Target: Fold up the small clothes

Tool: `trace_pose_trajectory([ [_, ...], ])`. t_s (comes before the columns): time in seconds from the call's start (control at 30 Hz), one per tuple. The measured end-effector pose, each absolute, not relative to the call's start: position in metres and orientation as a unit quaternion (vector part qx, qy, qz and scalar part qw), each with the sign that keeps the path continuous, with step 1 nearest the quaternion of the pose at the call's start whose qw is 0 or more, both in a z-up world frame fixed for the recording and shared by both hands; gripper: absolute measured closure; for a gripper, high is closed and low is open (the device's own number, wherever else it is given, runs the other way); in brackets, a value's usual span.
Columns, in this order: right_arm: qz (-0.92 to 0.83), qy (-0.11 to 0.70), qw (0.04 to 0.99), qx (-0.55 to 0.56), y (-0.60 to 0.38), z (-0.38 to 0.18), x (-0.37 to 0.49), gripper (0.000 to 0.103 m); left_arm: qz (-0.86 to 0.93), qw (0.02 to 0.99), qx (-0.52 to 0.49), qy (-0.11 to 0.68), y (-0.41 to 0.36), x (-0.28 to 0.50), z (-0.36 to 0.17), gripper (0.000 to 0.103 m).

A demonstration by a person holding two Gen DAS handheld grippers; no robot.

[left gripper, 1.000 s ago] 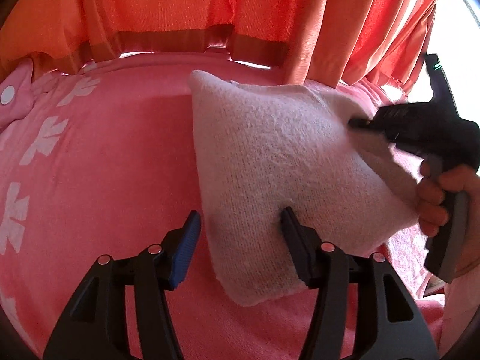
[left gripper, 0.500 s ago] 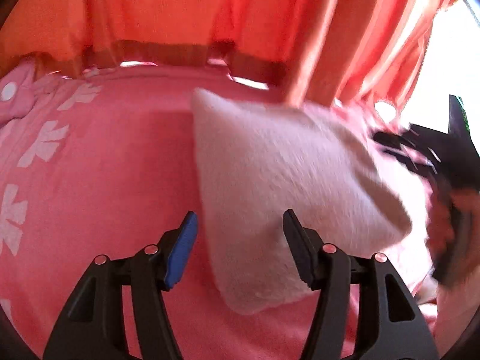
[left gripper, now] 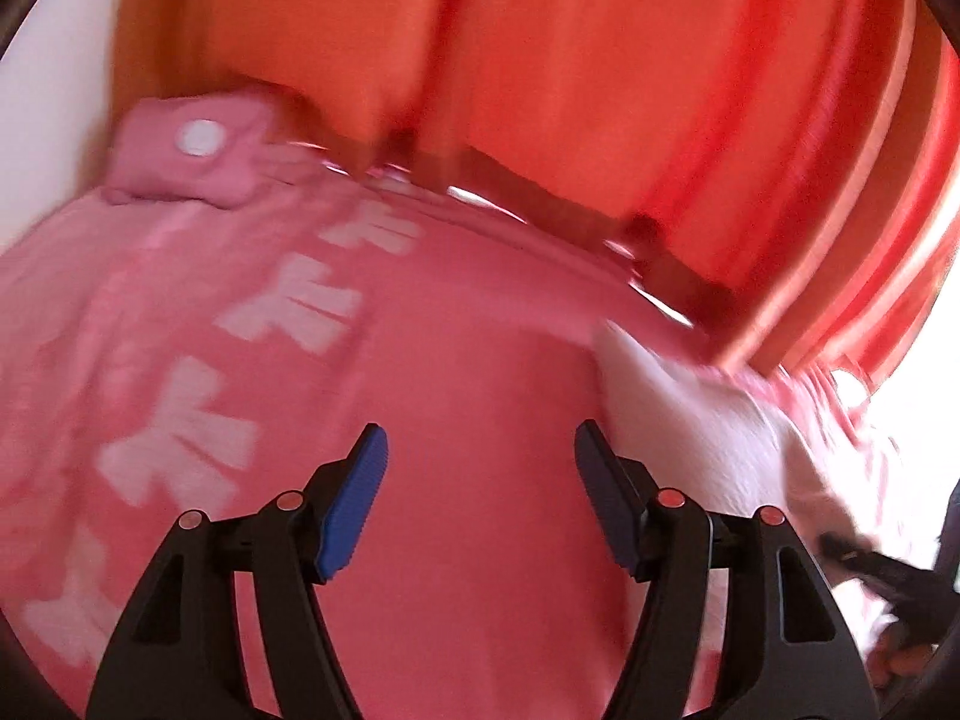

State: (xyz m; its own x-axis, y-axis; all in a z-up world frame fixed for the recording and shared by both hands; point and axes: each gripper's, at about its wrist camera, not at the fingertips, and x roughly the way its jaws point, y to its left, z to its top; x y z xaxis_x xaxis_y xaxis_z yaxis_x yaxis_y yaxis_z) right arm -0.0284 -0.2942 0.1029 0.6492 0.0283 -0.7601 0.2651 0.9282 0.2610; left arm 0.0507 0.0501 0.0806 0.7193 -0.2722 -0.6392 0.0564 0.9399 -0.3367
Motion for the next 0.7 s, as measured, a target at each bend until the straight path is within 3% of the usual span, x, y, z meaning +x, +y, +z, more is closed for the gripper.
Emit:
trace_pose_trajectory([
  [0.17, 0.061, 0.394, 0.917, 0.027, -0.14, 0.15, 0.015, 0.092, 0.034, 0.918, -0.198, 0.342, 0.119, 0.054, 0.086, 0.039],
  [0.37, 0.201, 0.485, 0.85, -0.035, 0.006, 0.076, 0.056, 0.093, 0.169, 0.9, -0.252, 0.312, 0.202, 0.044, 0.086, 0.039],
  [0.53, 0.209, 0.525, 0.824, -0.049, 0.044, 0.035, 0.07, 0.093, 0.185, 0.892, -0.262, 0.318, 0.222, 0.044, 0.078, 0.039],
  [0.7, 0.211, 0.49, 0.845, 0.023, 0.002, 0.075, 0.073, 0.094, 0.15, 0.897, -0.259, 0.325, 0.205, 0.055, 0.076, 0.039],
])
